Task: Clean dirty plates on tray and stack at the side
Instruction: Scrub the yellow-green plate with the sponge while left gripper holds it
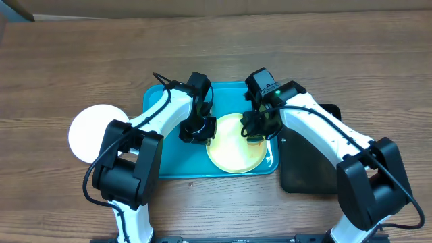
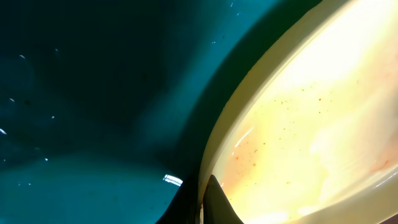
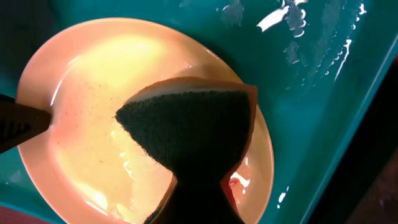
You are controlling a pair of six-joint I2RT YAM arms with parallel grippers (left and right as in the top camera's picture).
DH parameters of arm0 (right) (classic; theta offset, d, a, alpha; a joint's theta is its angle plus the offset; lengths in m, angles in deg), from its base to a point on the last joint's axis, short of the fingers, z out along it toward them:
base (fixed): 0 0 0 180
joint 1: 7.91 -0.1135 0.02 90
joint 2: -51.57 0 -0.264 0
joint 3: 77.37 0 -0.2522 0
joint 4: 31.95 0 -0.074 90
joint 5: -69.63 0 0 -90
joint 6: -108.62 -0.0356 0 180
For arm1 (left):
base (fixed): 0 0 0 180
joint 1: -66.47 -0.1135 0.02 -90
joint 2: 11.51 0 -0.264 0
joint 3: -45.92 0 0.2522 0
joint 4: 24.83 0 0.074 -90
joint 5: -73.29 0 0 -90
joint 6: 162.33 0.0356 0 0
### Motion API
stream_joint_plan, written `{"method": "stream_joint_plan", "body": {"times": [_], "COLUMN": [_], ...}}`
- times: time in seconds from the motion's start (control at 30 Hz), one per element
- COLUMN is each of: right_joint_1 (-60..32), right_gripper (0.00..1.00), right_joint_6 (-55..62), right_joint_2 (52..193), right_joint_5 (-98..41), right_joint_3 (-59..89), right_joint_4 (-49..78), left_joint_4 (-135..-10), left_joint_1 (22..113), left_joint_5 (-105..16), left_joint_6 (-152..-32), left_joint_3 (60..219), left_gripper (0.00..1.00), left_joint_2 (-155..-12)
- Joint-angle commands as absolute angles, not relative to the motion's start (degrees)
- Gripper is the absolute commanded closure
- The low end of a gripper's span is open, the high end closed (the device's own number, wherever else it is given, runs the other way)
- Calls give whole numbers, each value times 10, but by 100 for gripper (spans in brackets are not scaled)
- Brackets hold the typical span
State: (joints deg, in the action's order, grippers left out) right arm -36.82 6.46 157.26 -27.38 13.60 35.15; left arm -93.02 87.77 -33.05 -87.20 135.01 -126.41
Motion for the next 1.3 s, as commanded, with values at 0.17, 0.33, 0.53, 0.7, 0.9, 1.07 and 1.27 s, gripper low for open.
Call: {"method": "stream_joint_plan", "body": {"times": [0.17, 0.33, 0.53, 0.7, 0.9, 1.07, 1.27], "right_joint_1": [-376, -376, -387, -385, -358, -355, -355], "right_gripper": [96, 96, 96, 96, 96, 96, 95], "right_joint_6": [64, 62, 188, 182, 137, 111, 111], "right_joint_2": [1565, 1565, 1565, 1564, 1554, 1556, 1558], "right_joint_5": [-275, -309, -592, -578, -422, -323, -302], "right_joint_3": [228, 281, 287, 265, 177, 160, 183], "right_joint_4": [264, 195, 168, 191, 281, 301, 277], "left_joint_4": [-928, -928, -930, -932, -933, -934, -934], "left_joint_1": [880, 880, 880, 880, 880, 880, 880], "left_joint_5": [-312, -312, -312, -312, -312, -312, -312], "left_joint_6": [-867, -867, -867, -867, -867, -867, -867], "left_joint_3": [1337, 1337, 1337, 1337, 1337, 1337, 1337], "left_gripper": [96, 96, 96, 96, 96, 96, 96], "left_joint_2": [-1284, -1284, -1284, -1284, -1284, -1284, -1284]}}
